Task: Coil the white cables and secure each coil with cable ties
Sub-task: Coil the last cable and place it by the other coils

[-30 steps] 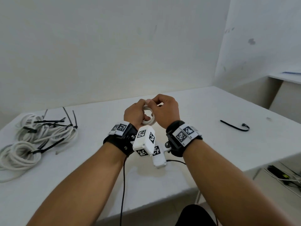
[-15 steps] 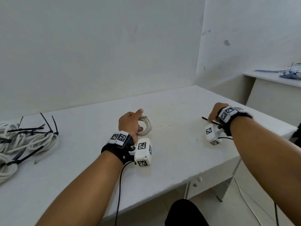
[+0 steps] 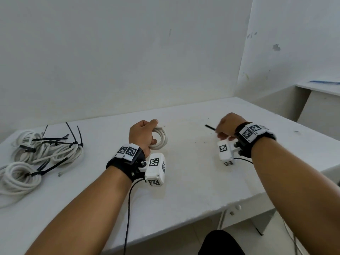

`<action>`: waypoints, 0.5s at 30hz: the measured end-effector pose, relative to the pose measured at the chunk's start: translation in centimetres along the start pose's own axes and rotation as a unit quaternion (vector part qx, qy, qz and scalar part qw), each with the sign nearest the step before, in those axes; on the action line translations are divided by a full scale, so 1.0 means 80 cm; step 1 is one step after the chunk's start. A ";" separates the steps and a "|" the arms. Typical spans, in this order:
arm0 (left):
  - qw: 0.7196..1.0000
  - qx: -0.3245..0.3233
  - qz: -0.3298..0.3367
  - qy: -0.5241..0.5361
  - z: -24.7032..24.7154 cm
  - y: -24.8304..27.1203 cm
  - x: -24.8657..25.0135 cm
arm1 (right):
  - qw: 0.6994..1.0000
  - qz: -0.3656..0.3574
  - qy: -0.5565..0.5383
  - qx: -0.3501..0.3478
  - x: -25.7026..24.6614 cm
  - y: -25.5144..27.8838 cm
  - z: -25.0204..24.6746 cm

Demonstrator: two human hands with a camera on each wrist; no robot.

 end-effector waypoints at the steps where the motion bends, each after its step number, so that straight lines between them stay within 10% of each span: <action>1: 1.000 0.003 0.001 -0.001 -0.008 -0.002 0.003 | 0.999 -0.015 -0.048 -0.011 -0.022 0.001 0.013; 15: 1.000 0.018 -0.001 0.006 -0.100 -0.022 -0.002 | 0.900 -0.134 -0.404 -0.088 -0.251 0.035 0.162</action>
Point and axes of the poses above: each hand's wrist, its own y-axis away from the middle knuckle, its own z-axis out of the palm, x = y × z, the point moved 10 cm from there along -y, towards the middle knuckle, and after that the axes turned 9 degrees about y, right-handed, at the moved point
